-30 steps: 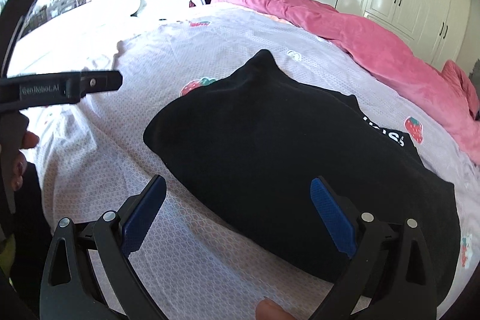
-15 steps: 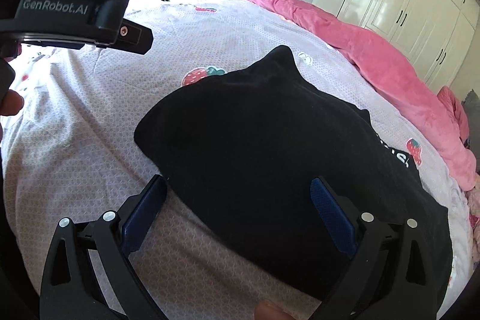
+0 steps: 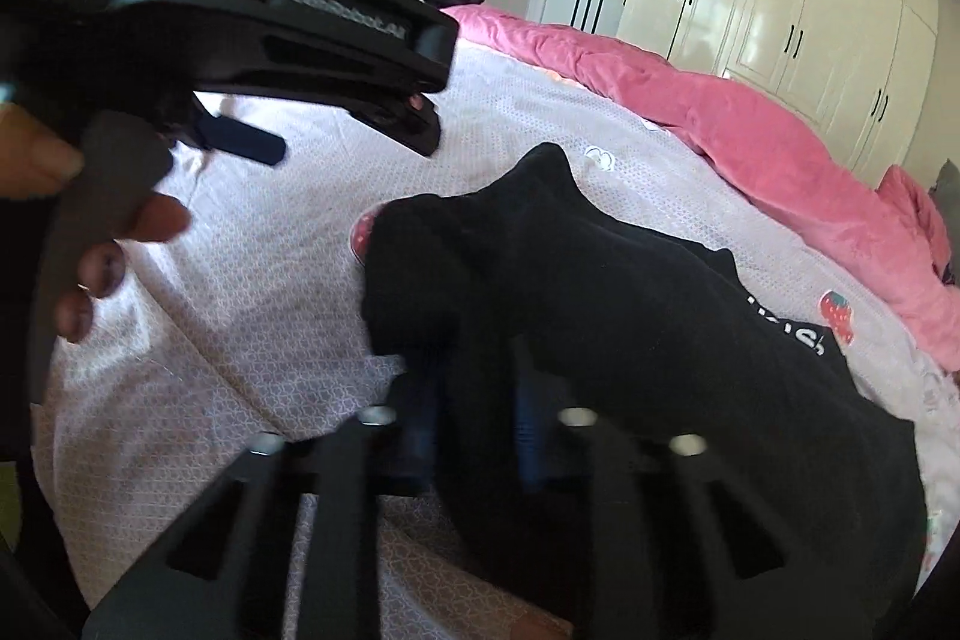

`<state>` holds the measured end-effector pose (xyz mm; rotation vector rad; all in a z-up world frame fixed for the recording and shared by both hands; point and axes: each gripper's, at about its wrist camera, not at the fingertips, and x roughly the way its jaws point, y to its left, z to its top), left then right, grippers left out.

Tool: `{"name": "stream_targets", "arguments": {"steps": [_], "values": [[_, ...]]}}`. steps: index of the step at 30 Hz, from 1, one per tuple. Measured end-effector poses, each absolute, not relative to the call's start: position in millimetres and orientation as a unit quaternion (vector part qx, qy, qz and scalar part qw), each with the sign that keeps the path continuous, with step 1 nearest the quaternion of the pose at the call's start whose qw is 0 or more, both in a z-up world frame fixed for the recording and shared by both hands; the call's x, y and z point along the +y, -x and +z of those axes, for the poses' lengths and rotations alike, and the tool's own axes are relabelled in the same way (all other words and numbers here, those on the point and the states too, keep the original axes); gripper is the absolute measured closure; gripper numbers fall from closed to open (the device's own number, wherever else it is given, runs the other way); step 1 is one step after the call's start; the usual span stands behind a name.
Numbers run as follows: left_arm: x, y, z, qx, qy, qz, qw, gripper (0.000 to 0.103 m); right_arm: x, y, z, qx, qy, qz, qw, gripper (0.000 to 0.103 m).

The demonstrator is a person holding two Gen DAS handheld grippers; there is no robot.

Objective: Fold small clothes
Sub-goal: 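Move both grippers to the edge of the folded black sweatshirt, then close both grippers on the folded sweatshirt edge, then lift the folded sweatshirt with both grippers and turn it over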

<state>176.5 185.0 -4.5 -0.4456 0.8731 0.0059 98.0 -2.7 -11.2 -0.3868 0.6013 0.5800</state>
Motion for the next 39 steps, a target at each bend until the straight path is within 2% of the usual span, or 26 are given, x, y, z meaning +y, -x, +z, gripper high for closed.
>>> {"name": "stream_targets", "arguments": {"steps": [6, 13, 14, 16, 18, 21, 22, 31, 39], "values": [[178.4, -204.9, -19.3, 0.423, 0.339, -0.107, 0.833, 0.010, -18.1, -94.2, -1.6, 0.278, 0.158, 0.304, 0.897, 0.096], [154.2, -232.6, -43.6, 0.456, 0.359, -0.141, 0.802, 0.011, -41.1, -95.6, 9.5, 0.274, 0.107, 0.319, 0.901, 0.096], [151.1, -234.5, -44.7, 0.456, 0.360, -0.143, 0.801, 0.015, -42.6, -95.0, 10.1, 0.275, 0.104, 0.320, 0.901, 0.096], [142.7, -237.1, -45.2, 0.456, 0.361, -0.151, 0.799, 0.046, -45.4, -93.6, 11.4, 0.274, 0.099, 0.320, 0.902, 0.096], [136.3, -237.4, -41.9, 0.450, 0.362, -0.155, 0.802, 0.050, -48.1, -92.0, 12.9, 0.271, 0.097, 0.320, 0.903, 0.096], [124.8, -234.2, -27.5, 0.440, 0.336, -0.159, 0.818, 0.076, -55.8, -90.0, 17.0, 0.256, 0.095, 0.321, 0.907, 0.096], [120.3, -232.6, -21.5, 0.435, 0.328, -0.161, 0.823, 0.080, -59.5, -88.0, 19.4, 0.246, 0.095, 0.321, 0.910, 0.096], [46.4, -214.9, 54.4, 0.391, 0.247, -0.204, 0.863, 0.084, -128.9, -72.3, 51.1, 0.192, 0.035, 0.294, 0.936, 0.096], [-39.1, -213.8, 76.6, 0.400, 0.183, -0.235, 0.867, 0.084, -203.6, -67.8, 52.8, 0.201, -0.032, 0.242, 0.949, 0.096]]}}
